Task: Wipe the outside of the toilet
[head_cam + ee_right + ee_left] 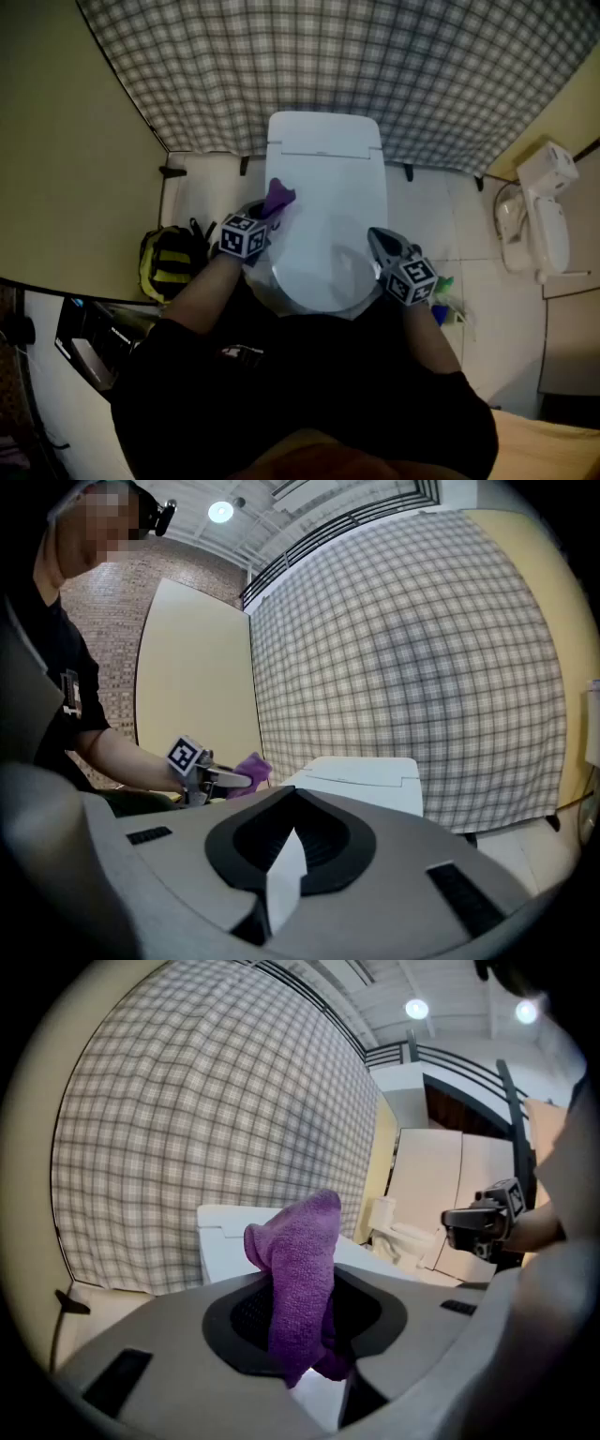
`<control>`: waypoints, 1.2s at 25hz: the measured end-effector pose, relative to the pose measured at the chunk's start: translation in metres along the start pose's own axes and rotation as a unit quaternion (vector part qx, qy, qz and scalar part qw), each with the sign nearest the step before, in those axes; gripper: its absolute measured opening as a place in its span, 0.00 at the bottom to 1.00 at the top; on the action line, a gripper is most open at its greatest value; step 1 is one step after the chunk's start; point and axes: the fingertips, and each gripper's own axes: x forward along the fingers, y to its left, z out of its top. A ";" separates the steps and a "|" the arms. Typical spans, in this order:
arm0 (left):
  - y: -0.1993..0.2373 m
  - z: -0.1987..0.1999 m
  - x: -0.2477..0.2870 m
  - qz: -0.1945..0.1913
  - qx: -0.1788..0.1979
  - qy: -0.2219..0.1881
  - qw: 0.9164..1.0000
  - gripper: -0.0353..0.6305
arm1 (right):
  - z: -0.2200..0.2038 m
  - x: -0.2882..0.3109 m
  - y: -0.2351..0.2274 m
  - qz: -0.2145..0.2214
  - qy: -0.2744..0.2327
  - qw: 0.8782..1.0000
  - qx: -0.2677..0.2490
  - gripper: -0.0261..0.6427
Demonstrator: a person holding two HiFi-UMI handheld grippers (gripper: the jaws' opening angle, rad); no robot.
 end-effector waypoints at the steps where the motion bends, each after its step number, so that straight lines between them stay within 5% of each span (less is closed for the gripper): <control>1: 0.017 0.016 0.012 0.012 0.012 0.004 1.000 0.24 | 0.007 0.003 -0.006 0.002 -0.006 1.000 -0.001 0.05; 4: 0.069 0.061 0.051 0.047 0.067 0.023 0.996 0.24 | 0.025 0.012 -0.022 0.010 -0.023 1.000 -0.005 0.05; 9: 0.163 0.118 0.126 0.099 0.153 0.088 0.979 0.24 | 0.036 0.029 -0.045 0.016 -0.028 0.999 -0.005 0.05; 13: 0.211 0.136 0.195 0.109 0.179 0.149 0.966 0.24 | 0.041 0.037 -0.073 0.007 -0.038 0.999 0.020 0.05; 16: 0.249 0.118 0.235 0.123 0.199 0.212 0.949 0.24 | 0.042 0.046 -0.094 0.002 -0.038 0.999 0.028 0.05; 18: 0.267 0.118 0.251 0.131 0.177 0.206 0.954 0.24 | 0.039 0.048 -0.099 0.001 -0.032 0.999 0.029 0.05; 20: 0.271 0.131 0.265 0.122 0.162 0.176 0.963 0.24 | 0.037 0.051 -0.104 0.002 -0.030 0.999 0.031 0.05; 22: 0.266 0.136 0.271 0.106 0.174 0.168 0.965 0.23 | 0.038 0.052 -0.106 0.003 -0.032 0.999 0.032 0.05; 30: 0.208 0.093 0.225 0.029 0.234 0.234 0.943 0.22 | 0.053 0.036 -0.072 0.016 -0.051 0.999 0.006 0.05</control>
